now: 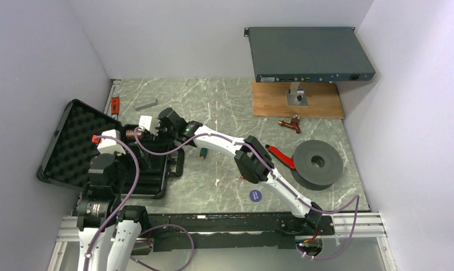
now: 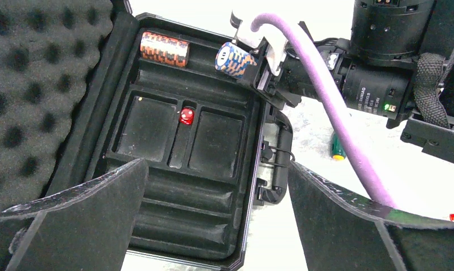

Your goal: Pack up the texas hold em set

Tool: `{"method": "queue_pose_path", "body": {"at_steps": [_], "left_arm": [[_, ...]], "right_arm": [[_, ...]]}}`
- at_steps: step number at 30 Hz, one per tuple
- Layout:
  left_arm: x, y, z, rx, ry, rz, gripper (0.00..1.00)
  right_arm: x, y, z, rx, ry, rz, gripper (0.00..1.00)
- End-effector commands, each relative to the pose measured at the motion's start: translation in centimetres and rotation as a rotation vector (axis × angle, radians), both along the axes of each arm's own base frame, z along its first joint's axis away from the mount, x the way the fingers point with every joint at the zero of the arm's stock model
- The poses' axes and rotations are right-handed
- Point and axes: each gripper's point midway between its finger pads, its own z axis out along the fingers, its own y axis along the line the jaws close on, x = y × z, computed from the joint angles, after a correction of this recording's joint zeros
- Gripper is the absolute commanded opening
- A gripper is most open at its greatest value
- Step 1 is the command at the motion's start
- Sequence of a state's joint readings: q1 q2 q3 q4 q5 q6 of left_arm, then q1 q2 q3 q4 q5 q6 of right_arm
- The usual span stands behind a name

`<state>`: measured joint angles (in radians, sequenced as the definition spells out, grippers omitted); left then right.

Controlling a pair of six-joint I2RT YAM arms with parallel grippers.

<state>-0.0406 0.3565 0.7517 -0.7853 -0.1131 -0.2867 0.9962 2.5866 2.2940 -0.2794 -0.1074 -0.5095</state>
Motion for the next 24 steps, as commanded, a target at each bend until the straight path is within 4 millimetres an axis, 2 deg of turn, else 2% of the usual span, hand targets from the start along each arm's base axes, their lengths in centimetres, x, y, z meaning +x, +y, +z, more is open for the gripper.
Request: {"method": "queue_pose_path", "body": {"at_steps": [1, 4, 16, 24], "left_arm": [[0.6, 0.1, 0.9, -0.005, -0.048, 0.010, 0.99], [0.6, 0.1, 0.9, -0.004, -0.050, 0.010, 0.99], [0.7, 0.1, 0.9, -0.003, -0.051, 0.010, 0.98], [0.7, 0.0, 0.8, -0.005, -0.050, 0.005, 0.97]], "right_arm": [[0.7, -1.0, -0.7, -0.055, -0.034, -0.015, 0.00], [0.4, -2.6, -2.1, -0.120, -0.009, -0.037, 0.00], [-1.8, -9.7, -3.1, -0.247, 0.116, -0.176, 0.00], [-3.1, -15.4, -4.8, -0.325, 0.223, -0.292, 0.00]]}}
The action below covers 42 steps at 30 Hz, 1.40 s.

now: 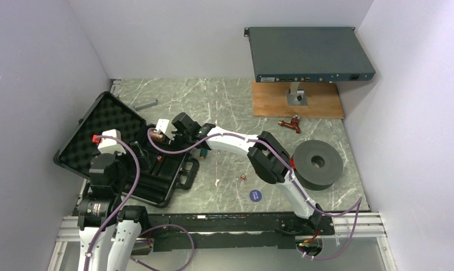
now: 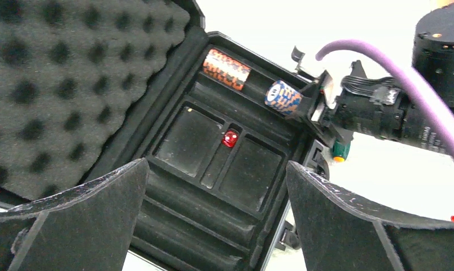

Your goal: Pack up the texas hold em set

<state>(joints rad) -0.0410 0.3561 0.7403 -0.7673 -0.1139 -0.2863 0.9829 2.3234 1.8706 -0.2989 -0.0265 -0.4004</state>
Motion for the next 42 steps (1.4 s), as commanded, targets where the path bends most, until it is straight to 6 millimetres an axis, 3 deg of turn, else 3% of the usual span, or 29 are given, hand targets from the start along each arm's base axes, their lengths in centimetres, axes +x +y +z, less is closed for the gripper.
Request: {"method": "queue_pose_path", "body": {"at_steps": [1, 5, 13, 24, 27, 34, 42], "left_arm": [[0.5, 0.0, 0.9, -0.006, -0.043, 0.003, 0.97], [0.5, 0.0, 0.9, -0.005, -0.041, 0.006, 0.97], [0.5, 0.1, 0.8, -0.003, -0.036, 0.010, 0.97], [0.6, 0.1, 0.5, -0.003, -0.024, 0.008, 0.96], [0.7, 0.0, 0.5, -0.004, -0.023, 0.006, 0.96], [0.7, 0.0, 0.5, -0.003, -0.020, 0.007, 0.96], [0.7, 0.0, 0.4, -0.005, -0.014, 0.007, 0.96]], "right_arm": [[-0.2, -7.7, -3.0, -0.193, 0.099, -0.144, 0.00], [-0.7, -8.4, -2.8, -0.207, 0.115, -0.150, 0.07], [-1.3, -9.8, -2.5, -0.238, 0.131, -0.187, 0.39], [-3.8, -14.9, -4.9, -0.306, 0.211, -0.318, 0.52], [-4.6, -15.7, -5.0, -0.283, 0.249, -0.372, 0.62], [-7.4, -17.5, -5.8, -0.276, 0.363, -0.469, 0.64], [-11.9, -18.5, -7.5, -0.317, 0.554, -0.598, 0.64]]}}
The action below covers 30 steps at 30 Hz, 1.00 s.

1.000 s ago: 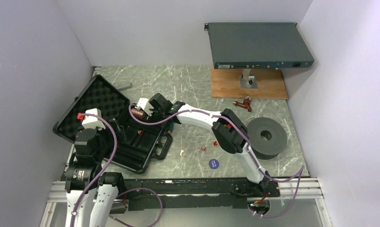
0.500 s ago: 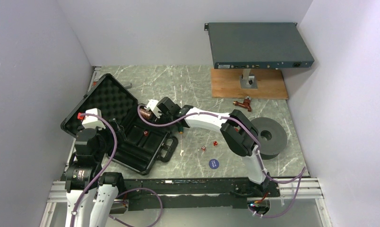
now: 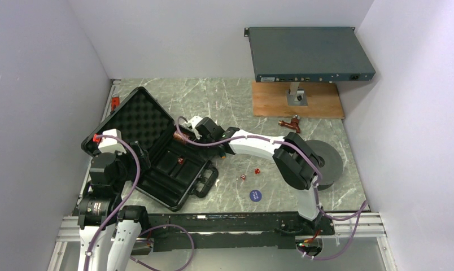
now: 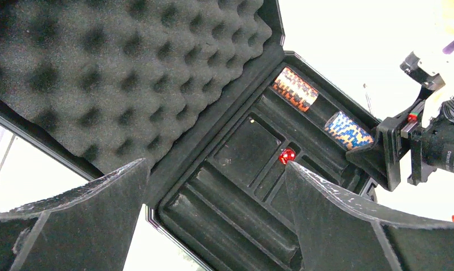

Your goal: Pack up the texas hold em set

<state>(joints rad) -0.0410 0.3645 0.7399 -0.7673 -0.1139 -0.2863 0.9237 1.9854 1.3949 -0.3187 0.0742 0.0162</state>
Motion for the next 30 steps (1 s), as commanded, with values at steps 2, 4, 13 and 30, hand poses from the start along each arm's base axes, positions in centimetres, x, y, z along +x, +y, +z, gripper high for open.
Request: {"method": "queue_pose_path", "body": {"at_steps": [2, 4, 13, 30], "left_arm": [[0.6, 0.1, 0.5, -0.004, -0.022, 0.009, 0.96], [0.6, 0.1, 0.5, -0.005, -0.022, 0.010, 0.95], [0.6, 0.2, 0.4, -0.005, -0.015, 0.015, 0.95], [0.7, 0.4, 0.1, -0.005, 0.007, 0.032, 0.94]], "right_arm": [[-9.0, -6.7, -7.4, -0.276, 0.414, -0.153, 0.64], [-10.7, -6.3, -7.8, -0.276, 0.451, -0.151, 0.63], [-15.5, -6.4, -7.7, -0.277, 0.535, -0.225, 0.62], [-18.8, -10.3, -6.6, -0.266, 0.531, -0.291, 0.62]]}}
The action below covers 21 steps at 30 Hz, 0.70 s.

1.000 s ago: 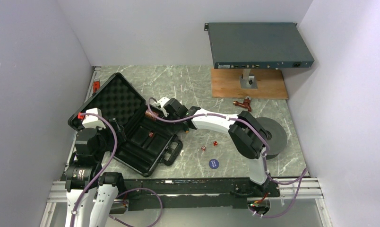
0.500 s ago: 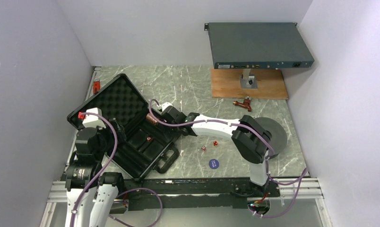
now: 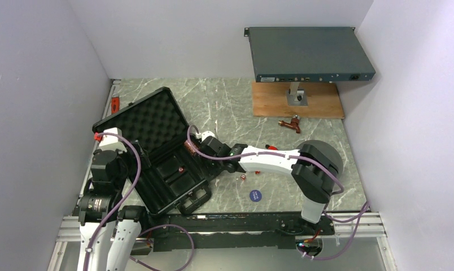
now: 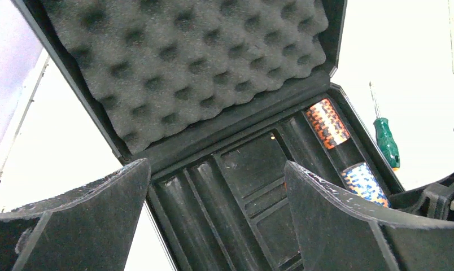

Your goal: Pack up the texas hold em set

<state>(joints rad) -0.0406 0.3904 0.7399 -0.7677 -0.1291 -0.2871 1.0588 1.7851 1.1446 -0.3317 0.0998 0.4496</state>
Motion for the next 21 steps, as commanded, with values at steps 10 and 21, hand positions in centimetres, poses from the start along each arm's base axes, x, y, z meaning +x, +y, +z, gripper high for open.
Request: {"method": "queue_pose_path", "body": {"at_steps": [10, 21], "left_arm": [[0.7, 0.0, 0.3, -0.010, -0.003, 0.012, 0.94], [0.8, 0.0, 0.2, -0.010, 0.005, 0.010, 0.95]], "right_arm": [[-6.4, -8.2, -4.5, -0.350, 0.239, 0.024, 0.65], [-1.4, -4.8, 1.9, -0.320, 0.046, 0.039, 0.74]]}}
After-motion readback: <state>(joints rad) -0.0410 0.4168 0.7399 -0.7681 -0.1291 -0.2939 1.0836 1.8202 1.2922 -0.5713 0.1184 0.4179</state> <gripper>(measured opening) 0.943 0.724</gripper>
